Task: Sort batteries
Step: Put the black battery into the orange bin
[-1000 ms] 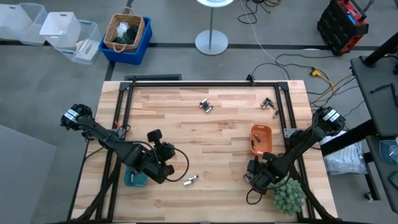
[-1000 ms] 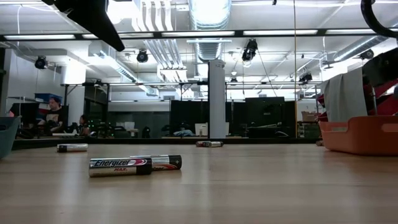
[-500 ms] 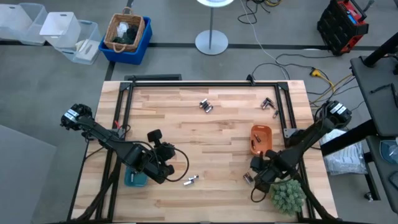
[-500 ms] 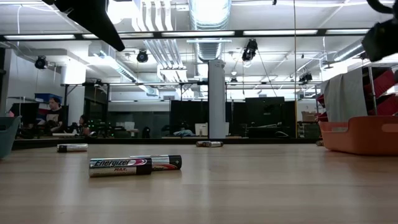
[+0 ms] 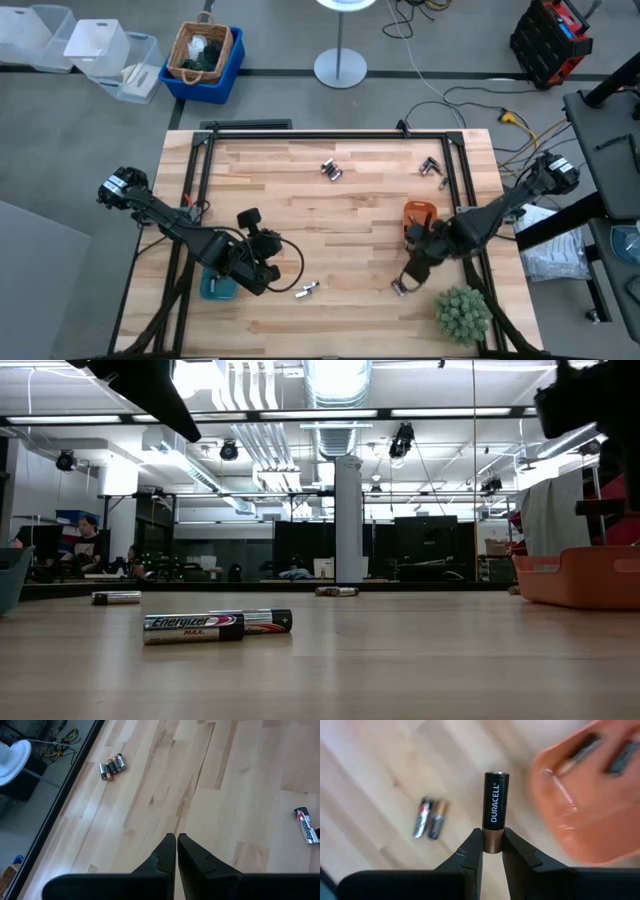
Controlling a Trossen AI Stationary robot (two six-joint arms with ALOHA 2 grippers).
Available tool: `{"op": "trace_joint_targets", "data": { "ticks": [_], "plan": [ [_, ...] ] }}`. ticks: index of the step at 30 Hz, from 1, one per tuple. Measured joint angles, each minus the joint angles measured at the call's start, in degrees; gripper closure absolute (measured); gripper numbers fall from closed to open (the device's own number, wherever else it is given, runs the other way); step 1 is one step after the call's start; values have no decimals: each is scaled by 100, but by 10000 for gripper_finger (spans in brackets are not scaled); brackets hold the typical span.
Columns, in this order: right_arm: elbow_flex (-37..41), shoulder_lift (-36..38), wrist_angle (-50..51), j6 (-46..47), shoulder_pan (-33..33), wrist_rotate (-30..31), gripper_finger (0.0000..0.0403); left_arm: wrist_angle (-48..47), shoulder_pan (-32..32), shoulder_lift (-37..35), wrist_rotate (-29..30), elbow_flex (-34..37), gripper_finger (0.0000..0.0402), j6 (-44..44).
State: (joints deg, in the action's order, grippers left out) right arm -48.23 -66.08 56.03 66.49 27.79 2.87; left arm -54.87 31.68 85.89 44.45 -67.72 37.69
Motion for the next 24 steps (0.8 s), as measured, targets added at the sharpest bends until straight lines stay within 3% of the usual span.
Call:
{"op": "trace_joint_targets", "data": {
  "ticks": [8,15,24],
  "plan": [
    [-2,600,849,-201,-1271,86,357,0,-2,0,0,0,402,-15],
    [6,582,1177,-650,-2302,89,353,0,0,0,1,0,402,-15],
    [191,99,1336,-1034,-2596,80,350,25,-2,0,8,0,402,106]
  ]
}}
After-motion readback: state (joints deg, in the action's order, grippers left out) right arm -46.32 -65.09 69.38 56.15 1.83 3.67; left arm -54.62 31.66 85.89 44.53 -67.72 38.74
